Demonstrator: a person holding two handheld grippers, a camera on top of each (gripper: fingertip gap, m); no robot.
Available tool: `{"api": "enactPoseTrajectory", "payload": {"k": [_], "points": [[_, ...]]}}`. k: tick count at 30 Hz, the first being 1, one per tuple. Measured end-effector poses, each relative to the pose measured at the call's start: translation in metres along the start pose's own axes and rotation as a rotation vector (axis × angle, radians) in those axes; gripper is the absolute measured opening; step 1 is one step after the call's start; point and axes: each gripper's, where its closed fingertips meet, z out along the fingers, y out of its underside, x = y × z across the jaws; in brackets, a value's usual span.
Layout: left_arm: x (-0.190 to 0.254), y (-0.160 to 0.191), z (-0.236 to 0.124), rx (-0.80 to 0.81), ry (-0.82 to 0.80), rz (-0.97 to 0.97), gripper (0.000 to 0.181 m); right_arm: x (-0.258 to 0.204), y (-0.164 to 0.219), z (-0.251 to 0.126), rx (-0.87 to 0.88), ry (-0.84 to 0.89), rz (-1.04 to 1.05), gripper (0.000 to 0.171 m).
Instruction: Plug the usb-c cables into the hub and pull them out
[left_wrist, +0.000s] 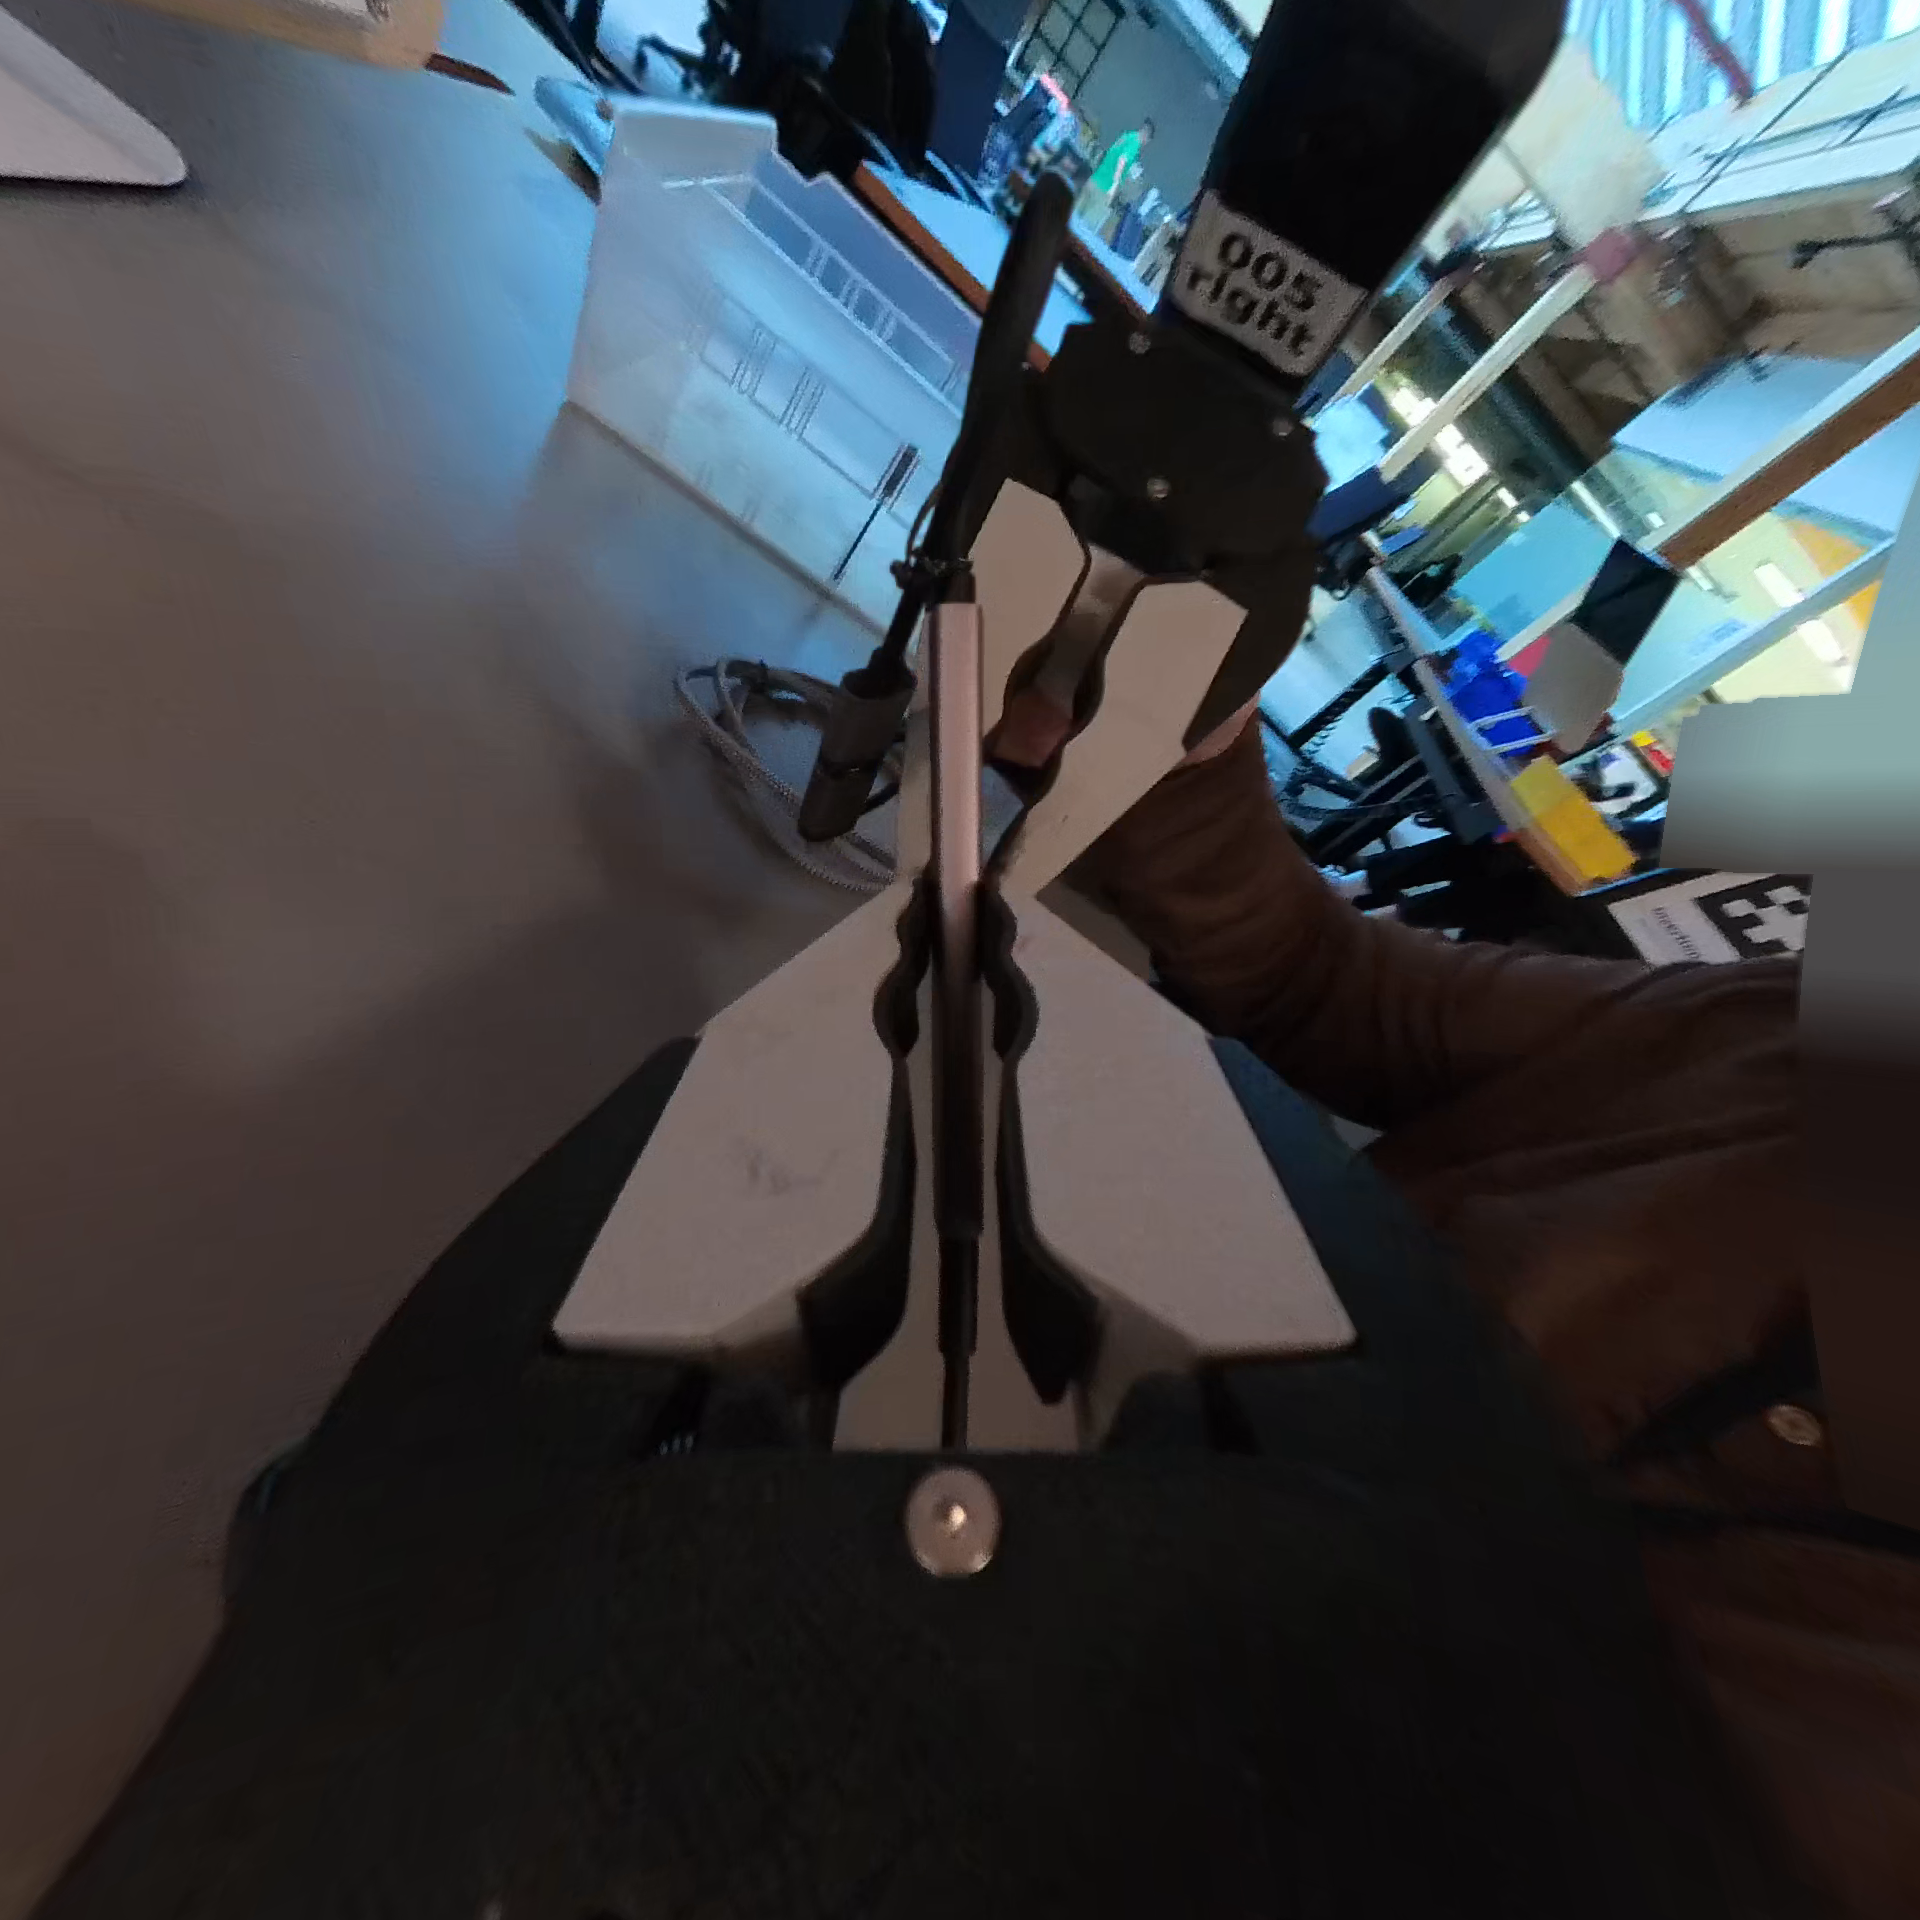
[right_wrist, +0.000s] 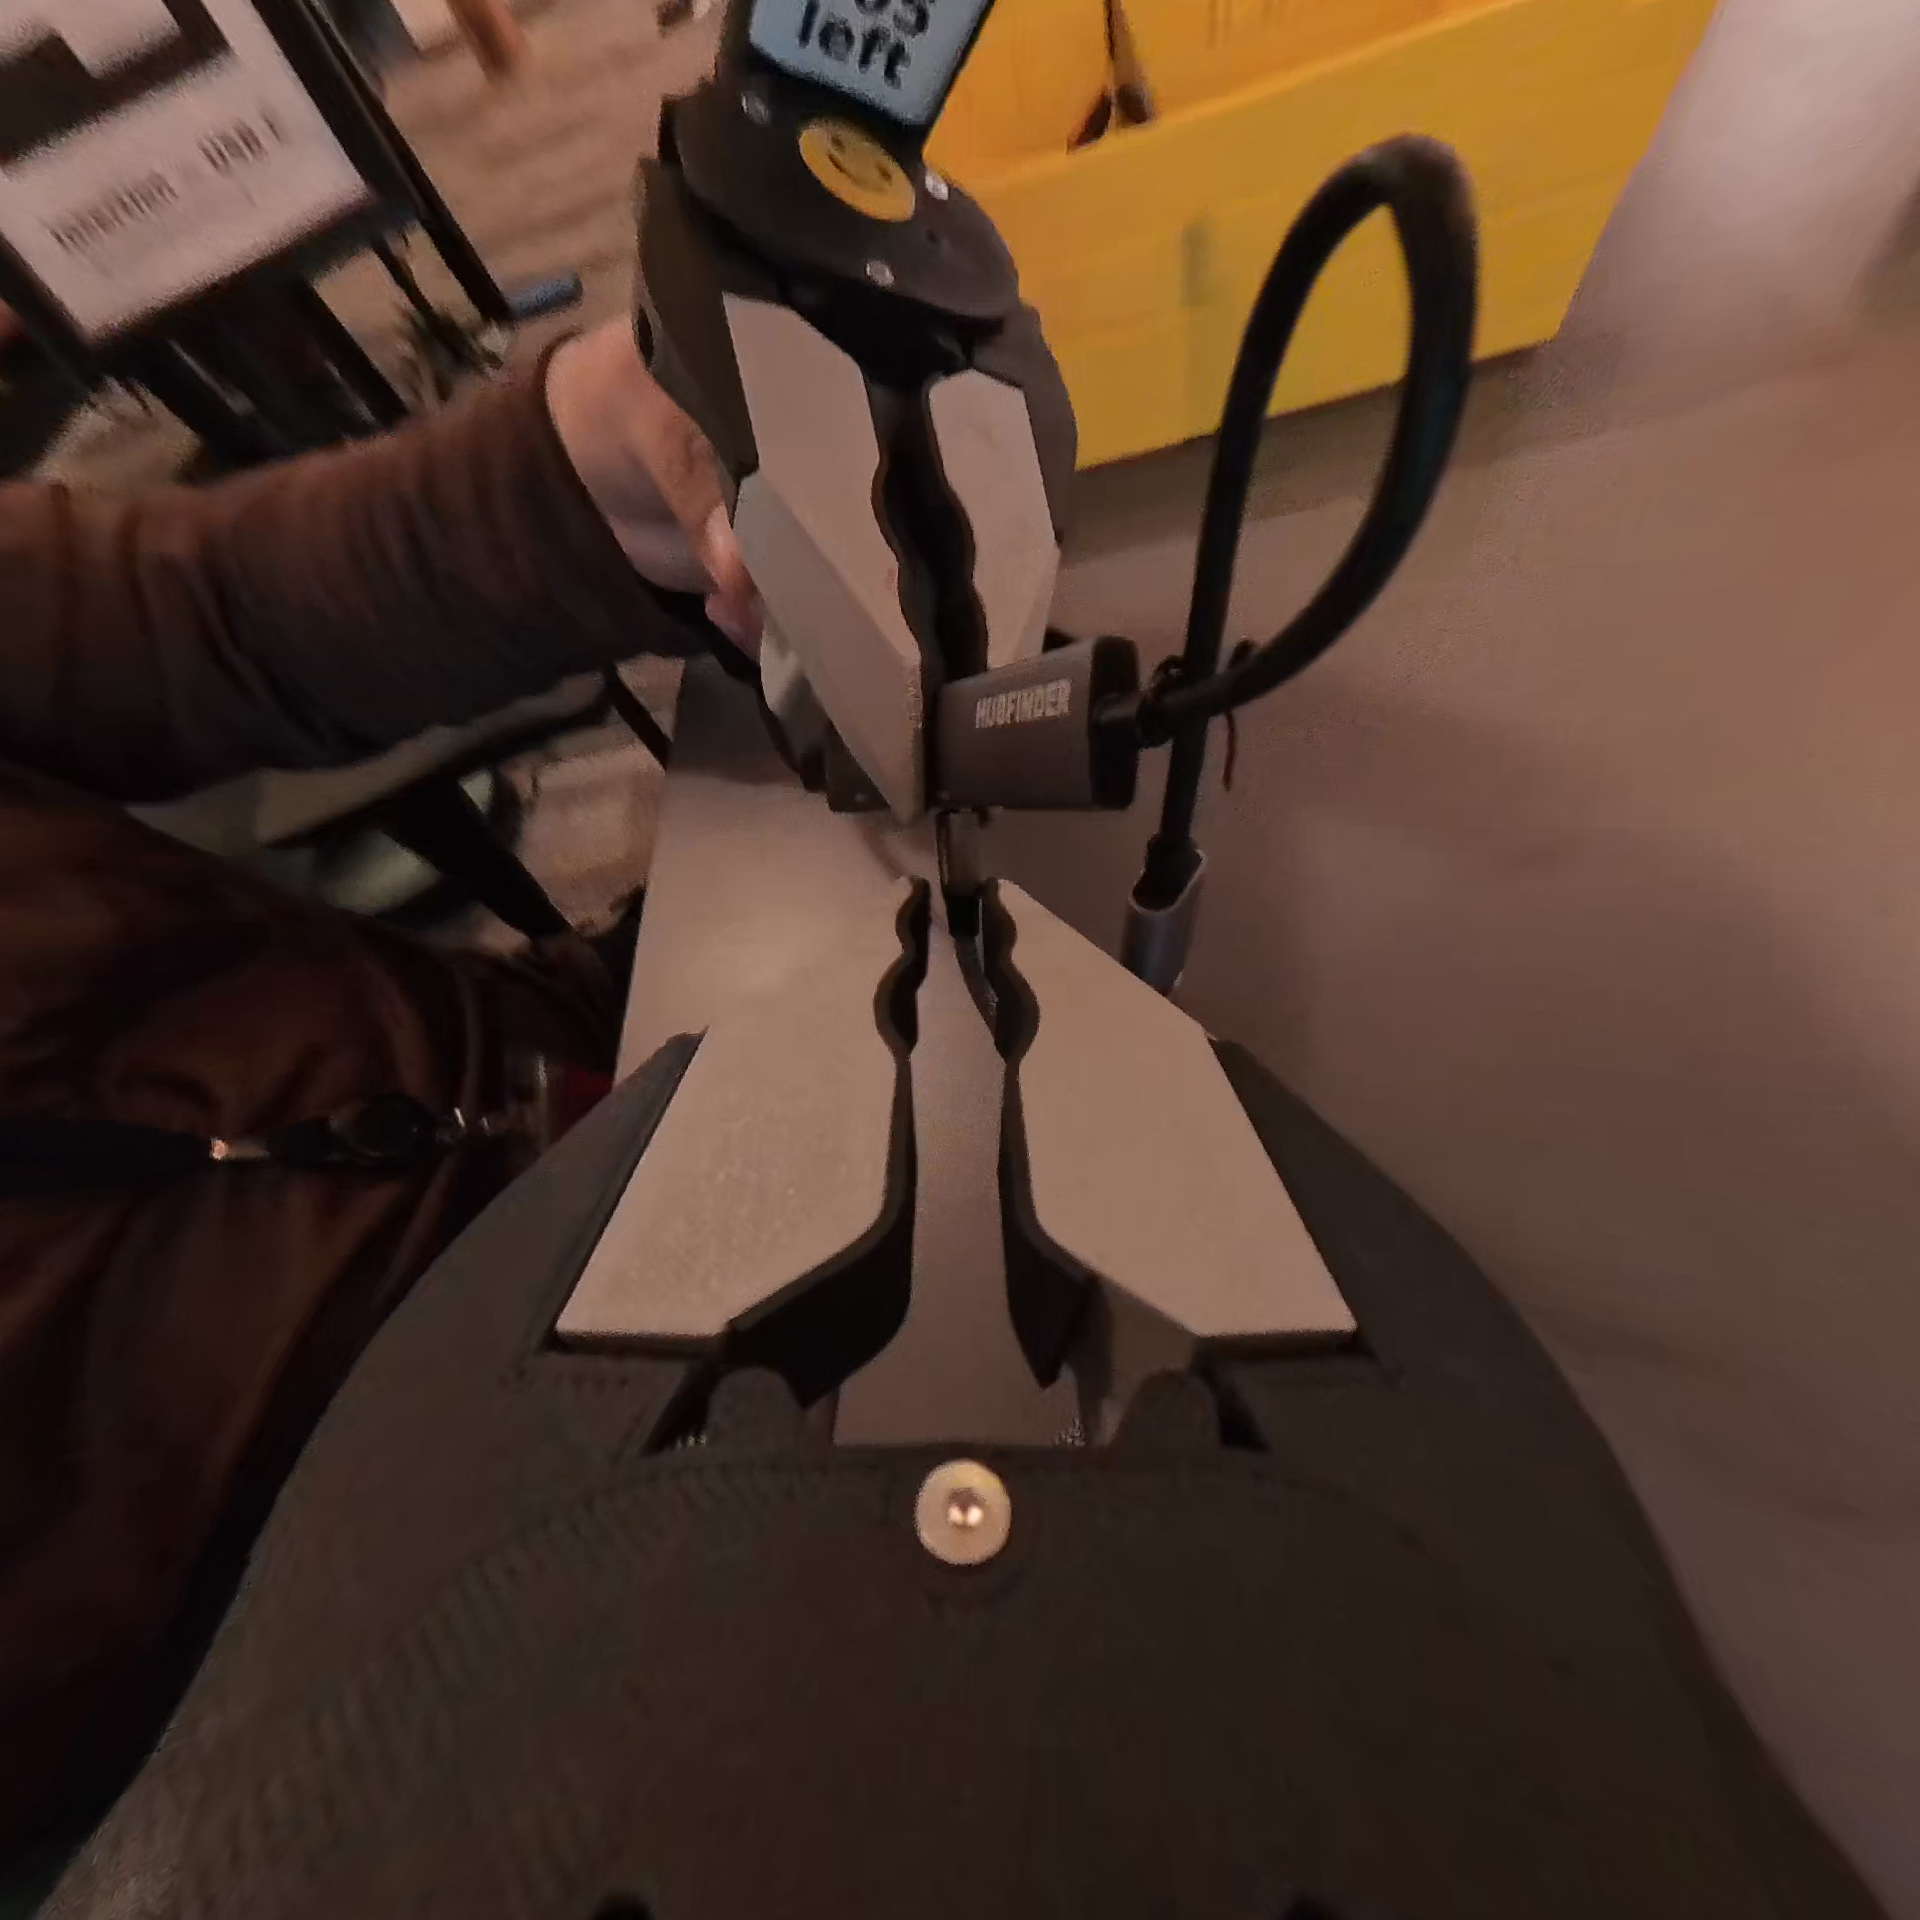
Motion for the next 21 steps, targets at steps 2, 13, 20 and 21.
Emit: {"api": "enactPoseTrajectory", "payload": {"k": [2,13,20,21], "points": [[0.001,-0.006,0.001,-0.014,0.004,0.004,0.006,0.003,-0.002,-0.004,0.028,-0.012,0.029,0.005],[-0.012,-0.033,-0.014,0.036,-0.258,0.151,0.029,0.045,0.049,0.005,-0.126,0.071,0.407,0.005],[0.046,-0.033,-0.082,0.036,-0.359,0.308,0.044,0.094,0.072,0.004,-0.232,0.385,0.365,0.003],[0.052,-0.041,-0.102,0.061,-0.405,0.332,0.043,0.097,0.072,0.005,-0.241,0.409,0.334,0.003]]}}
